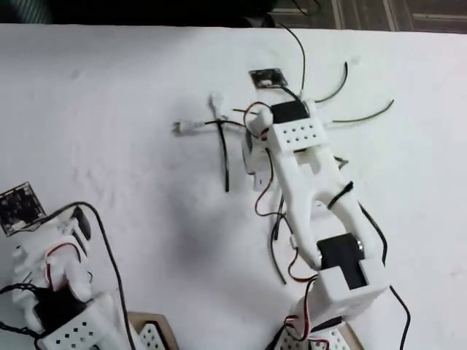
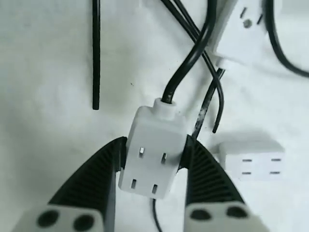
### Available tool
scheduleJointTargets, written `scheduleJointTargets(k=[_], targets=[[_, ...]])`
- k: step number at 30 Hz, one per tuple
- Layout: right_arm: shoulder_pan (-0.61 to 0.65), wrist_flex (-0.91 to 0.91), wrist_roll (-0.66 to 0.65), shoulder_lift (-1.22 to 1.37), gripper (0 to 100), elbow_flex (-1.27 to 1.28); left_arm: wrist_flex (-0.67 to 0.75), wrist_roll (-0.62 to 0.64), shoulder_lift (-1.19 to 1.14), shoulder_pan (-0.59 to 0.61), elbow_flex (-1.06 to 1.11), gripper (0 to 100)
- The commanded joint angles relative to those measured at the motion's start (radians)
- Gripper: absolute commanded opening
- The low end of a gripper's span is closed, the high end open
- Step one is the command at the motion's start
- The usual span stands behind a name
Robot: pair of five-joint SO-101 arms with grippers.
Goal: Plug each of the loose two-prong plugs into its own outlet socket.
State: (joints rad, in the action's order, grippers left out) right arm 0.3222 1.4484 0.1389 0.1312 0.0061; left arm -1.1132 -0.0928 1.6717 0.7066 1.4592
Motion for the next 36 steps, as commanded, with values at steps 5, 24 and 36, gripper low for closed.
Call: scheduleJointTargets(k=[5, 24, 36], targets=[[0.165, 0.002, 0.408, 0.054, 1.9, -0.005, 0.020, -0.049, 0.008, -0.038, 0.009, 27], [0.326, 0.042, 0.479, 0.143, 26.2, -0.008, 0.018, -0.051, 0.008, -0.038, 0.011, 27], [0.300, 0.263, 0.327, -0.131, 15.2, -0.133, 0.015, -0.051, 0.008, -0.090, 0.009, 27]])
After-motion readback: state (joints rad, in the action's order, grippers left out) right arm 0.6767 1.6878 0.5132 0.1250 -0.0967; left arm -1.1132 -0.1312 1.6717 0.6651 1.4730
